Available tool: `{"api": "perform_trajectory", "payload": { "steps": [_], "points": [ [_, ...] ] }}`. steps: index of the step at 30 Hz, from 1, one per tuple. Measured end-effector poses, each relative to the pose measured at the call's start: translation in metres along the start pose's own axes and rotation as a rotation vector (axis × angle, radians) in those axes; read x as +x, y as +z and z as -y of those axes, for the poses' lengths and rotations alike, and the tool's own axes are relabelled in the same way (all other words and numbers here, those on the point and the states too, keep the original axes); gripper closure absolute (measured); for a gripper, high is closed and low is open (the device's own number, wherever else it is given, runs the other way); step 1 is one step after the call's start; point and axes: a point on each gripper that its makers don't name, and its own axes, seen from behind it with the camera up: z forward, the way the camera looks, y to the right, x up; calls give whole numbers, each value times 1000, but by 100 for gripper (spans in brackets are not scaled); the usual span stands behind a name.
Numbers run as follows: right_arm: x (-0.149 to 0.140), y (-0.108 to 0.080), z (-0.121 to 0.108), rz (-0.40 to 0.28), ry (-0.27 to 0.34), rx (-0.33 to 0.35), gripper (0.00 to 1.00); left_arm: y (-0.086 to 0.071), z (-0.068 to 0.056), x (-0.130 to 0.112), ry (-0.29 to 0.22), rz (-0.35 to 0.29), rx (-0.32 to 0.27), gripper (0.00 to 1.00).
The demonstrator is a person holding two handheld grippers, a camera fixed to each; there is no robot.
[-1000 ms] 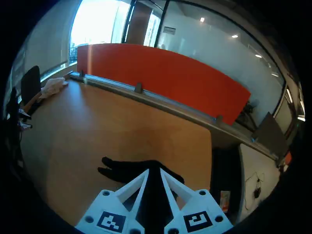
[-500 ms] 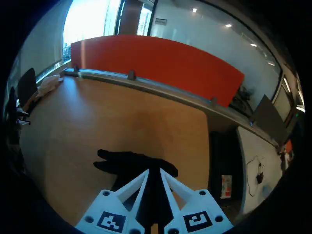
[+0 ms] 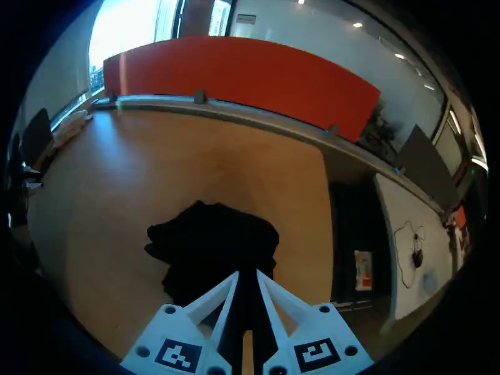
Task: Fold towel
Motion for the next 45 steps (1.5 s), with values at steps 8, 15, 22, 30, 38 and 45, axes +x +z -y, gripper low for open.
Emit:
{"api": "perform_trajectory", "payload": {
  "steps": [8,15,22,30,38,45],
  "points": [
    [-35,7,-6,54,48,-9,95,0,0,-1,4,3,0,4],
    [-57,14,-12,91,89,-20,95,-2,2,-4,2,6,4,4],
    [-76,23,-16,132,117,-40,95,-3,3,-6,1,10,8,4],
    [-92,32,-20,167,152,-53,95,-5,5,-9,2,14,14,4],
    [-102,40,-19,194,170,-64,95,-5,7,-12,5,20,21,4],
    [-111,47,-19,225,193,-74,96,-6,7,-13,2,23,23,4]
  ]
}}
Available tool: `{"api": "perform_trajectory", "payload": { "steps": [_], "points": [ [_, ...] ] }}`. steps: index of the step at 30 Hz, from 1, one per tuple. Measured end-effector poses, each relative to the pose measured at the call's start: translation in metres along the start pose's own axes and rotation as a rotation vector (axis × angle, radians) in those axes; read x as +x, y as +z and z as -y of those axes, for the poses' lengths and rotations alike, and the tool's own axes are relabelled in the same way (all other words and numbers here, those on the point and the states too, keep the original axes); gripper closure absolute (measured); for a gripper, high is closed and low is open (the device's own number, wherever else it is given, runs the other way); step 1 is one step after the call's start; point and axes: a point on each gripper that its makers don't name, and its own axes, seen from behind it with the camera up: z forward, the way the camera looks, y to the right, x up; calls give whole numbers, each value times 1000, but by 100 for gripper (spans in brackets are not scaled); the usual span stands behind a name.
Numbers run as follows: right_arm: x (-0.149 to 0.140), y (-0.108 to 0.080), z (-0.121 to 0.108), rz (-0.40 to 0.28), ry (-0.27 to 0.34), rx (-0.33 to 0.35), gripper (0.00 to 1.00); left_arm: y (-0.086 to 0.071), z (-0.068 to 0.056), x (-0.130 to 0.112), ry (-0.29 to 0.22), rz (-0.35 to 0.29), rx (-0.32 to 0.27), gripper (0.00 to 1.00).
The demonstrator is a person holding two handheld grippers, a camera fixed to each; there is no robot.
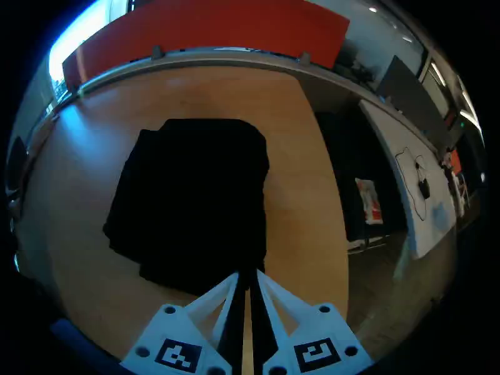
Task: Fold towel
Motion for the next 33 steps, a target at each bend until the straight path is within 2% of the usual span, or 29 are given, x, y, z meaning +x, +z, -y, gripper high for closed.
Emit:
{"api": "perform_trajectory", "payload": {
  "steps": [20,27,33],
  "points": [
    [-1,10,-2,15,9,-25,95,-2,0,-4,2,7,1,4],
    [2,3,-1,-14,10,-30,91,-2,3,-3,-5,1,7,4],
    [3,-7,-1,-41,14,-45,82,0,4,0,-8,-4,7,4]
  ]
}}
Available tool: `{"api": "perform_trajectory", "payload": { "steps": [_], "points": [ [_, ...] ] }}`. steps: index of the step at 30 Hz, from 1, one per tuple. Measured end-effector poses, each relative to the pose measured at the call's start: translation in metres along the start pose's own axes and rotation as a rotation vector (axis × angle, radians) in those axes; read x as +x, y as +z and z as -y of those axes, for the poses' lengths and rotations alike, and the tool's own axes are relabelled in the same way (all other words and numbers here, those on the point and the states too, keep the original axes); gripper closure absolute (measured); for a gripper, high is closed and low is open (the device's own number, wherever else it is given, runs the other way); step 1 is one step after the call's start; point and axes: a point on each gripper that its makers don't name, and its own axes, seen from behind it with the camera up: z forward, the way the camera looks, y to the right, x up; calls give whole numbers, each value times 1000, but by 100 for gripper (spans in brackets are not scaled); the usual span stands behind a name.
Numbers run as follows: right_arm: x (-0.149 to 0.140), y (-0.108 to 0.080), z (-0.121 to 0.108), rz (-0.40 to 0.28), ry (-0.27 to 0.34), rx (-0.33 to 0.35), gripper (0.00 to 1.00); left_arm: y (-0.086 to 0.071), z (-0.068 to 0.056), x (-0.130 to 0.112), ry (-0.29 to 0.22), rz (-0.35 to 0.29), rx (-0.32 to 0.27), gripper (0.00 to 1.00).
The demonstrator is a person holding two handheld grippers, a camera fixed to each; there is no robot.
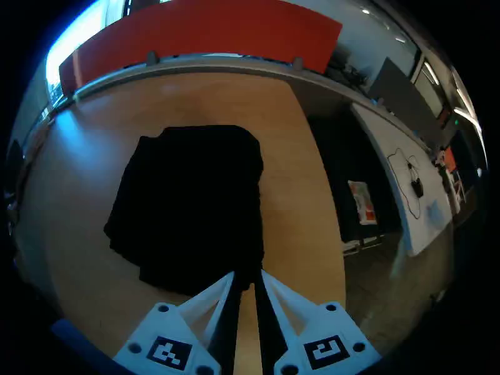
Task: Fold towel
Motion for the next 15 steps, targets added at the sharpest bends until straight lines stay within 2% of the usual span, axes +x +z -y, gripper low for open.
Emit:
{"api": "perform_trajectory", "payload": {
  "steps": [5,7,11,13,15],
  "points": [
    [-1,-5,-1,-8,2,-10,78,1,-1,1,1,-2,-6,4],
    [-1,-7,-1,-11,3,-14,71,1,-2,2,3,-3,-8,4],
    [-2,-9,0,-11,4,-18,23,1,-2,3,4,-6,-10,4],
    [-2,-10,2,-12,0,-14,9,1,-2,4,2,-7,-11,4],
    [-1,-12,3,-14,-4,-13,9,1,-1,4,1,-9,-12,4]
  ]
}}
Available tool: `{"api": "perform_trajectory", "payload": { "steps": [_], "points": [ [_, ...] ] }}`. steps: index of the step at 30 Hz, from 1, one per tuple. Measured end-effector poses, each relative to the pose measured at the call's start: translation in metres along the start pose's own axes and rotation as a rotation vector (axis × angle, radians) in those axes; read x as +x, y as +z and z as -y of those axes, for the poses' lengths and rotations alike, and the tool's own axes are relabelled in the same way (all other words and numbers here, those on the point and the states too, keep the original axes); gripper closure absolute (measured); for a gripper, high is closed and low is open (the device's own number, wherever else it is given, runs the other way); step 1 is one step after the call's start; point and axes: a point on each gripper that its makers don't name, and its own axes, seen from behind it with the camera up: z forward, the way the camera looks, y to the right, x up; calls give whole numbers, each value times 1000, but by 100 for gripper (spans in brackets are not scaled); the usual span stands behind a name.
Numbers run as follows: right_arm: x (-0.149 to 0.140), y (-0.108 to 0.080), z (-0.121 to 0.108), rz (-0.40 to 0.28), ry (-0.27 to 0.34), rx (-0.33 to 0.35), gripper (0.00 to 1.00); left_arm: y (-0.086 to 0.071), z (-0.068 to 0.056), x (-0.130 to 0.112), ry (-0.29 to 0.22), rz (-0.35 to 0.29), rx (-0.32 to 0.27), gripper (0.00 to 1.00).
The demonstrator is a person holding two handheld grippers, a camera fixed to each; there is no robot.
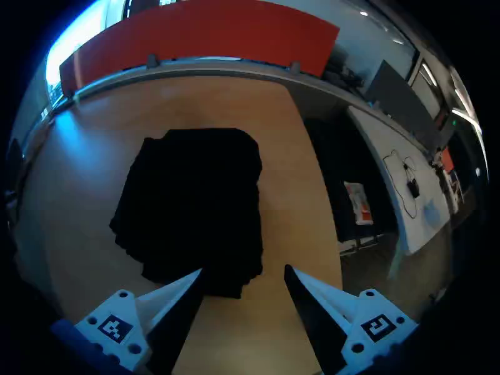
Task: Fold towel
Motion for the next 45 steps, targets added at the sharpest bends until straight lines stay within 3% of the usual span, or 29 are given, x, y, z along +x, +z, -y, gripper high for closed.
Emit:
{"api": "perform_trajectory", "payload": {
  "steps": [11,26,39,45],
  "points": [
    [20,-14,13,-67,4,5,9,-1,4,3,-6,-9,2,4],
    [103,-62,39,-387,88,15,8,-2,8,14,-20,-32,5,4],
    [135,-73,49,-530,116,-18,5,-3,15,26,-39,-65,20,4],
    [170,-102,48,-689,152,-52,5,-2,17,38,-47,-94,16,4]
  ]
}}
